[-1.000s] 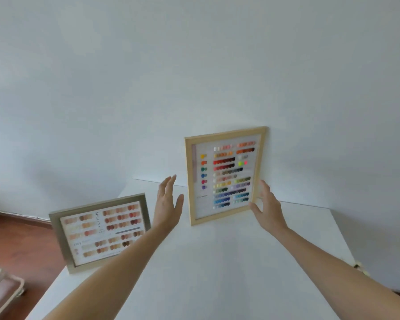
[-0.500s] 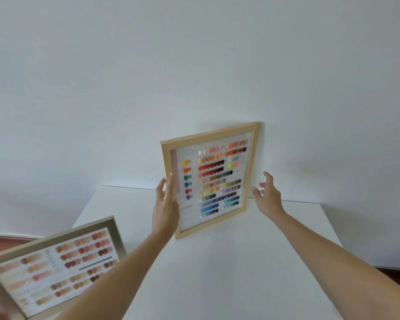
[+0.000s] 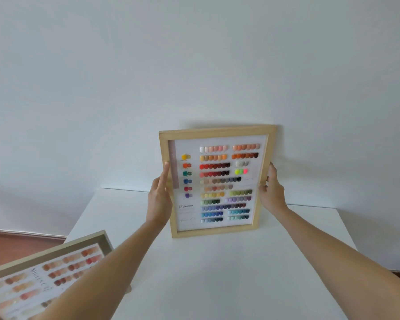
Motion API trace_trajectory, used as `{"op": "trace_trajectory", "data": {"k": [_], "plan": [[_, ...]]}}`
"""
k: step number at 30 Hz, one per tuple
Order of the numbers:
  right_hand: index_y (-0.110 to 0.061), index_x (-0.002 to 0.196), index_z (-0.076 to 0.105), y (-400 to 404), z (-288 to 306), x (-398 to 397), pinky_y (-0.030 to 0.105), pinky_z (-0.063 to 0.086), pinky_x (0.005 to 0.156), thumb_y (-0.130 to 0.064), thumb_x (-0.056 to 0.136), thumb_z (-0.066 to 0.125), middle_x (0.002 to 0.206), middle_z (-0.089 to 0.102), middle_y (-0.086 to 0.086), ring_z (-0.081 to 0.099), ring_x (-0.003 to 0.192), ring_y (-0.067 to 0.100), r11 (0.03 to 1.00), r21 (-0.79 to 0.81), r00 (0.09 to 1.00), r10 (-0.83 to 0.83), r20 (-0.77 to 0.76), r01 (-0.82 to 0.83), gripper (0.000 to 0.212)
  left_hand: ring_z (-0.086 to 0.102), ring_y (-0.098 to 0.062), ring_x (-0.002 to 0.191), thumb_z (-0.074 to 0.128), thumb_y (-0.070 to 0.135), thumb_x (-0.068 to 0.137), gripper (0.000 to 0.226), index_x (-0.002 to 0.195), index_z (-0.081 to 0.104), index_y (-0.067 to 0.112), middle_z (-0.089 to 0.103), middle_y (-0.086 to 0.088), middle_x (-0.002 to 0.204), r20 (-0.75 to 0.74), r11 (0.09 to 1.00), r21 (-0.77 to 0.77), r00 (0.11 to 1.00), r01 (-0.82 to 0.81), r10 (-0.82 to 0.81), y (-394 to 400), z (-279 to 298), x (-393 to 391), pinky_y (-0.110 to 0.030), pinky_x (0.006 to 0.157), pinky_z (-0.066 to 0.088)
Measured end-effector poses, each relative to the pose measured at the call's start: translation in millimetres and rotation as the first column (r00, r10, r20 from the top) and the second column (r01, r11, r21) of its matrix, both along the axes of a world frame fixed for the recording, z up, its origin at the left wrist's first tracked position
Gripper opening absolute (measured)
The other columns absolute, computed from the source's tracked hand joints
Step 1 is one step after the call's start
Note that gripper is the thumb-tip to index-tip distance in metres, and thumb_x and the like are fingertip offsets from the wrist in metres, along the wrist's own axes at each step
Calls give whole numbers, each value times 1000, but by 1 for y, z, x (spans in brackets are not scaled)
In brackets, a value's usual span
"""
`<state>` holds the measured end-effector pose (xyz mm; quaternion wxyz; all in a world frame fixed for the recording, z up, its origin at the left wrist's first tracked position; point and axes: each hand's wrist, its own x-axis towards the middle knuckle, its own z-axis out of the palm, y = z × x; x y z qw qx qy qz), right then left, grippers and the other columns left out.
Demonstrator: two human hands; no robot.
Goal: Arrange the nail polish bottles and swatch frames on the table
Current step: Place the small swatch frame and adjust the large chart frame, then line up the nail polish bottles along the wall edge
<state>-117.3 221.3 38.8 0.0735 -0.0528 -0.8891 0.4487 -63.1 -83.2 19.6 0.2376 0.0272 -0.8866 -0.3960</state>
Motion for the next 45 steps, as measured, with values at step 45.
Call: {"op": "trace_trajectory", "data": {"k": [45], "plan": [[-27,137,42,166,24,135,36,49,93,-10,91,56,116,58,10,58,99,21,984,161,995,-66,-71,76,50,19,-10,143,55,-11,82,83,148,22,29,22,-5,154,-81,969,-67,966,239,-244,144,2,43,-33,112,32]]}}
